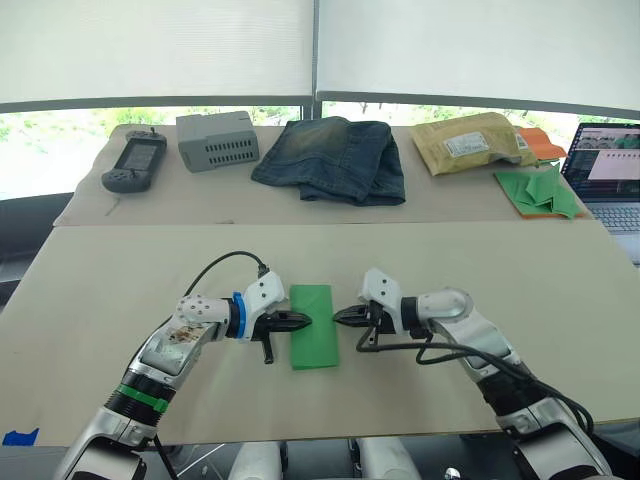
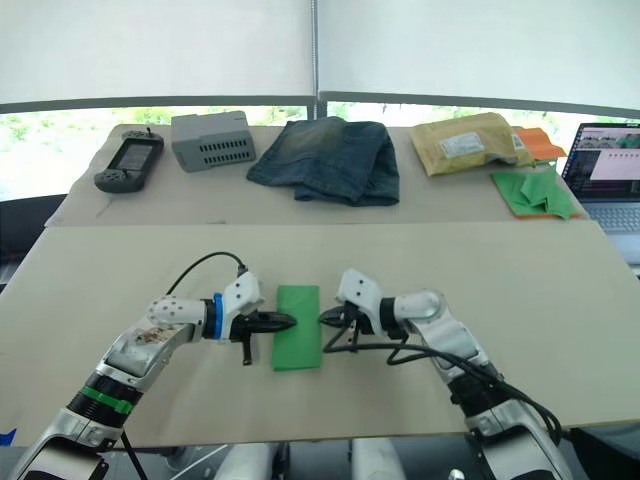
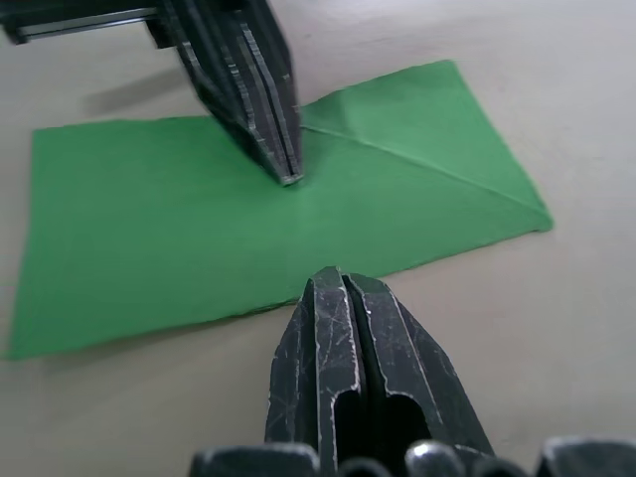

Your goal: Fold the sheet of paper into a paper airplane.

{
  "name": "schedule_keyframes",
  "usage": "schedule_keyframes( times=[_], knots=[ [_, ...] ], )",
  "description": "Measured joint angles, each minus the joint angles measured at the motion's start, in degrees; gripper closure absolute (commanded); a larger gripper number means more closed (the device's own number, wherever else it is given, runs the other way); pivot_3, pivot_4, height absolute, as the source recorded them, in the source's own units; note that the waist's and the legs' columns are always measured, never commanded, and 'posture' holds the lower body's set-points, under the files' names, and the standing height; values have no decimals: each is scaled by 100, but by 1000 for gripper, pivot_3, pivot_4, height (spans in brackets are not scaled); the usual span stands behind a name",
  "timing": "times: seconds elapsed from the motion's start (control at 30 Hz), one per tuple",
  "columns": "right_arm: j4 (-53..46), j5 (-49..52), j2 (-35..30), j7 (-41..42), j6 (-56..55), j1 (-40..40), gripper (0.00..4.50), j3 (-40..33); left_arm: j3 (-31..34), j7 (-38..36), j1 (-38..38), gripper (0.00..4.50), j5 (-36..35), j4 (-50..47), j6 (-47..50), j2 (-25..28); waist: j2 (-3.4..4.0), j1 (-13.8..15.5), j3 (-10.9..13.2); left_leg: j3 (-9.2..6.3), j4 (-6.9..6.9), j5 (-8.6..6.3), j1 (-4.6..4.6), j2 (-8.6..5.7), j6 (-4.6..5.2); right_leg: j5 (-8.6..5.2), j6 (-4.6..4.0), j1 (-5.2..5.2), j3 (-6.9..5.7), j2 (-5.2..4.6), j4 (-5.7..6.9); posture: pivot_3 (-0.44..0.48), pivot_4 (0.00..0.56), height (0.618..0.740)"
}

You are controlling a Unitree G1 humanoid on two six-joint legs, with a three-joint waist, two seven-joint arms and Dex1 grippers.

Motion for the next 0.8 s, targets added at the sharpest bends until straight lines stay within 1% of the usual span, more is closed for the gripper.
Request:
schedule_keyframes(
  times=[0.17,0.37,0.57,0.7,0.8],
  knots=[
    [-339,4,-17,15,272,153,4466,26,2,-45,-2,4500,8,-3,10,5,1,-11,-1,0,-5,0,3,1,0,-3,-4,-1,0,3,0,0,150,728],
    [-1159,337,-181,429,1067,431,4466,370,-19,-141,-28,4500,36,20,-10,6,2,-1,-2,-4,-7,-1,3,0,0,-6,-4,0,0,1,-1,0,150,728],
    [-1497,480,-354,537,1473,439,4466,568,-27,-231,-66,4500,97,32,-10,-4,2,2,-2,-4,-7,-1,1,0,0,-6,-3,-1,-1,1,-3,0,150,728],
    [-1709,814,-545,690,1935,560,4466,564,-39,-244,-65,4500,107,18,-5,-26,1,10,-2,-6,-7,-1,-2,0,0,-7,-2,-2,-1,-1,-5,0,150,728],
    [-1734,921,-584,679,1989,606,4466,513,-33,-256,-65,4500,105,15,14,-25,1,14,-2,-5,-7,-1,-1,-1,0,-7,-1,-1,-1,-3,-6,0,150,728]
  ],
)
